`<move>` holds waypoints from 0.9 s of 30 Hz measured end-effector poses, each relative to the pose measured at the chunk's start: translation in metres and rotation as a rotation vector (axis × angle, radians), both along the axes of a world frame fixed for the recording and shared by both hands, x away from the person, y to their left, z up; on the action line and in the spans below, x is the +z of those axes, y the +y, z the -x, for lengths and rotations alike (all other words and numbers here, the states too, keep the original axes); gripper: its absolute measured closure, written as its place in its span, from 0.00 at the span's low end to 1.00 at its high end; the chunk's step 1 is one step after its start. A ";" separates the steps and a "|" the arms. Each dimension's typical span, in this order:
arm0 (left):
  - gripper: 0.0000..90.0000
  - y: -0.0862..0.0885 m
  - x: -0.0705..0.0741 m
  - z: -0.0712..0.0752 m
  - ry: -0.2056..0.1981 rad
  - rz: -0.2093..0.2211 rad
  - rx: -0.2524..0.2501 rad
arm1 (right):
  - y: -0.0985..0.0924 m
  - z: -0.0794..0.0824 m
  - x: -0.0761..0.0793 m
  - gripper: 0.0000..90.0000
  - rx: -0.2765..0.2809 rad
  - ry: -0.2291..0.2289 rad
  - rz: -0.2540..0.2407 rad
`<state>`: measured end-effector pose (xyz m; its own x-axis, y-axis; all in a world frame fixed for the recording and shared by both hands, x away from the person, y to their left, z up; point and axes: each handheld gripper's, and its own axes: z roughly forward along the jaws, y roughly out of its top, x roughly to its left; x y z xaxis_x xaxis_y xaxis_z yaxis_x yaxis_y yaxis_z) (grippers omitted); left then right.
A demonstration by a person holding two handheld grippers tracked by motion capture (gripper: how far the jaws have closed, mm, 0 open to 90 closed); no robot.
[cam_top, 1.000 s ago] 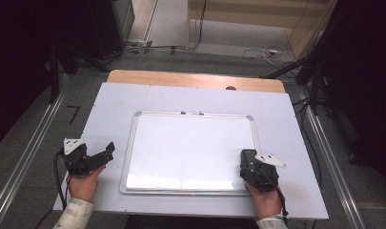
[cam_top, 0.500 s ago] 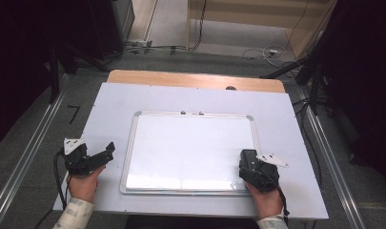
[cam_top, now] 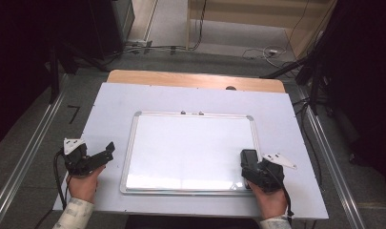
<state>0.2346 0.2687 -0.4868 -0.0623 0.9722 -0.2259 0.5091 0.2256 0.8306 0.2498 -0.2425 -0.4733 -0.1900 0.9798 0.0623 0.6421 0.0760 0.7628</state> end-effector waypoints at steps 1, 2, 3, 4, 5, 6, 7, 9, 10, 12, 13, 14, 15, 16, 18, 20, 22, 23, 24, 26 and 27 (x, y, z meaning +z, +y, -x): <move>0.02 0.000 0.000 0.000 0.000 -0.001 0.000 | 0.000 0.001 0.001 0.22 0.006 -0.005 0.004; 0.02 0.000 0.000 0.000 0.000 -0.001 0.000 | 0.000 0.001 0.003 0.22 0.016 -0.015 0.005; 0.02 0.000 0.000 0.000 0.001 -0.003 -0.001 | 0.001 0.002 0.004 0.22 0.022 -0.017 0.002; 0.02 0.000 0.000 0.000 0.002 -0.004 -0.001 | 0.002 0.004 0.006 0.22 0.028 -0.024 0.002; 0.02 0.000 0.000 0.000 0.002 -0.003 0.000 | 0.003 0.005 0.008 0.22 0.036 -0.031 0.001; 0.02 0.000 0.000 0.000 0.001 -0.004 -0.001 | 0.004 0.006 0.010 0.22 0.046 -0.037 0.002; 0.02 0.000 0.000 0.000 0.003 -0.005 -0.003 | 0.005 0.007 0.012 0.22 0.049 -0.039 -0.001; 0.02 0.000 0.000 0.000 0.003 -0.005 -0.002 | 0.006 0.009 0.015 0.22 0.065 -0.049 -0.005; 0.02 0.000 0.000 0.000 0.003 -0.006 -0.002 | 0.007 0.009 0.016 0.22 0.064 -0.047 -0.005; 0.02 0.000 0.000 0.000 0.003 -0.006 -0.003 | 0.007 0.010 0.017 0.22 0.072 -0.053 -0.006; 0.02 0.000 0.000 0.000 0.003 -0.006 -0.002 | 0.007 0.010 0.017 0.22 0.073 -0.052 -0.009; 0.02 0.000 0.000 0.000 0.002 -0.006 -0.002 | 0.007 0.011 0.018 0.22 0.072 -0.052 -0.009; 0.02 0.000 0.000 0.000 0.002 -0.006 -0.003 | 0.006 0.011 0.018 0.22 0.073 -0.051 -0.010; 0.02 -0.001 0.000 0.000 0.002 -0.006 -0.003 | 0.006 0.011 0.018 0.22 0.073 -0.053 -0.008; 0.02 -0.001 0.000 0.000 -0.001 -0.004 -0.002 | 0.006 0.011 0.019 0.22 0.074 -0.055 -0.008; 0.02 -0.001 0.000 0.000 0.000 -0.005 -0.004 | 0.006 0.011 0.019 0.22 0.072 -0.054 -0.009; 0.02 -0.001 0.000 -0.001 -0.001 -0.005 -0.004 | 0.006 0.011 0.019 0.22 0.074 -0.053 -0.009; 0.02 -0.001 0.000 -0.001 -0.001 -0.006 -0.003 | 0.006 0.011 0.019 0.22 0.074 -0.053 -0.008; 0.02 -0.001 0.000 -0.001 -0.002 -0.005 -0.003 | 0.006 0.011 0.020 0.22 0.075 -0.054 -0.008; 0.02 -0.001 0.000 -0.001 -0.001 -0.005 -0.003 | 0.006 0.011 0.020 0.22 0.078 -0.055 -0.008; 0.02 -0.001 0.000 -0.001 -0.001 -0.006 -0.003 | 0.006 0.011 0.021 0.22 0.082 -0.057 -0.006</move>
<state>0.2352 0.2675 -0.4871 -0.0592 0.9737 -0.2201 0.5086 0.2192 0.8326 0.2392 -0.2362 -0.4526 -0.2726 0.9605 0.0553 0.5896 0.1213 0.7985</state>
